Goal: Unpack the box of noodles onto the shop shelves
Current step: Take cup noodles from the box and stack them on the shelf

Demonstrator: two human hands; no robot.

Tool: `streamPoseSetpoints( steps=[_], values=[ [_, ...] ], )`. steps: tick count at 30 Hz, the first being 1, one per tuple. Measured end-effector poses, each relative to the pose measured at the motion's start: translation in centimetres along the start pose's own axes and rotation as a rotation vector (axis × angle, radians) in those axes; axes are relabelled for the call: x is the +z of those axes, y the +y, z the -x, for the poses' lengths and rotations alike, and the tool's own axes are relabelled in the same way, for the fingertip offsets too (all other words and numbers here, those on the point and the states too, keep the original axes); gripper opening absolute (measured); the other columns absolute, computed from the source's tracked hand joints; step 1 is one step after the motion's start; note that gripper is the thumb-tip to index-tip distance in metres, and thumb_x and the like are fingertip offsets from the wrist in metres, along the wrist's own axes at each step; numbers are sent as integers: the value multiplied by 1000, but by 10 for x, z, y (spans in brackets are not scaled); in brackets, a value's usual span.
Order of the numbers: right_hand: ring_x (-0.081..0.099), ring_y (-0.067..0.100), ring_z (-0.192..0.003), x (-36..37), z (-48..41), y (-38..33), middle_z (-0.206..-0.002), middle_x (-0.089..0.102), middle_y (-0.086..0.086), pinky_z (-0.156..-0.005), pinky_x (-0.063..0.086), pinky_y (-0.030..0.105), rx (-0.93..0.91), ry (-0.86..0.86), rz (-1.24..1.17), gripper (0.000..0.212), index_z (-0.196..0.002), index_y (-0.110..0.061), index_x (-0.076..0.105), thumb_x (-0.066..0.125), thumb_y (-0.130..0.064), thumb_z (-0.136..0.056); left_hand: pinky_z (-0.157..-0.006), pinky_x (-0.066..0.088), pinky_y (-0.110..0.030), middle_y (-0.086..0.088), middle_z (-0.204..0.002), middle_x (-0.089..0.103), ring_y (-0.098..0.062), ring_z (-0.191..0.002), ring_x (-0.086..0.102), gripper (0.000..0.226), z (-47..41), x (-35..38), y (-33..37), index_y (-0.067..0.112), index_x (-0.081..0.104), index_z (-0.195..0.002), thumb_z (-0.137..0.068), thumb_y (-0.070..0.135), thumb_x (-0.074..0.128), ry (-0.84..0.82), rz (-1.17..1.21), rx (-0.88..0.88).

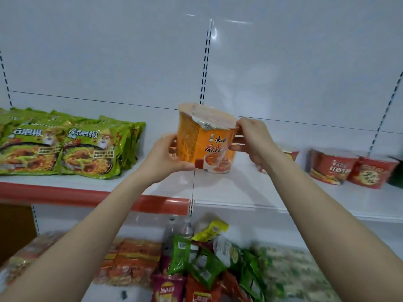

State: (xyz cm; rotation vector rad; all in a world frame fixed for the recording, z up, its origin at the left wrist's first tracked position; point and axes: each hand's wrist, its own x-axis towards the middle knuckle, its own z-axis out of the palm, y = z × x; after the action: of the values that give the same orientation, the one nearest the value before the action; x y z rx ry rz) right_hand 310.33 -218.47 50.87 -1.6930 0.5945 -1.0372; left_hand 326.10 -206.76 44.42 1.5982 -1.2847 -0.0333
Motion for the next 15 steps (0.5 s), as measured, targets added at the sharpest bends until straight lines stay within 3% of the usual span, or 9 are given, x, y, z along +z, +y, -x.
streamPoseSetpoints(
  steps=[3,8,12,15],
  values=[
    [51,18,-56,6,-31,0,-70,47,9,-47,44,22,-29,43,-2,16,-83,-5,47,33,-9,-90,-89,45,-30,-4,-124,51,-18,-111,51,86,-33,3,-9,12,36,-137,-65,17,82,99,-58,2],
    [54,19,-60,18,-82,2,-84,45,14,-44,49,19,-35,98,28,6,-91,-9,43,38,-12,-91,-87,41,-30,-4,-130,53,-20,-119,51,76,-92,6,-24,16,34,-138,-75,18,75,53,-88,33],
    [56,21,-74,22,-114,12,-89,49,14,-55,55,22,-26,122,34,14,-87,-7,49,45,-19,-93,-84,43,-28,-5,-131,55,-20,-116,54,69,-128,5,-38,14,36,-137,-80,32,69,-41,-21,-10],
    [56,21,-80,24,-131,23,-94,56,11,-65,50,24,-37,118,63,16,-89,-10,54,43,-20,-95,-86,41,-27,-7,-133,54,-21,-118,53,63,-147,7,-49,11,36,-138,-84,32,63,-81,-17,-17]
  ],
)
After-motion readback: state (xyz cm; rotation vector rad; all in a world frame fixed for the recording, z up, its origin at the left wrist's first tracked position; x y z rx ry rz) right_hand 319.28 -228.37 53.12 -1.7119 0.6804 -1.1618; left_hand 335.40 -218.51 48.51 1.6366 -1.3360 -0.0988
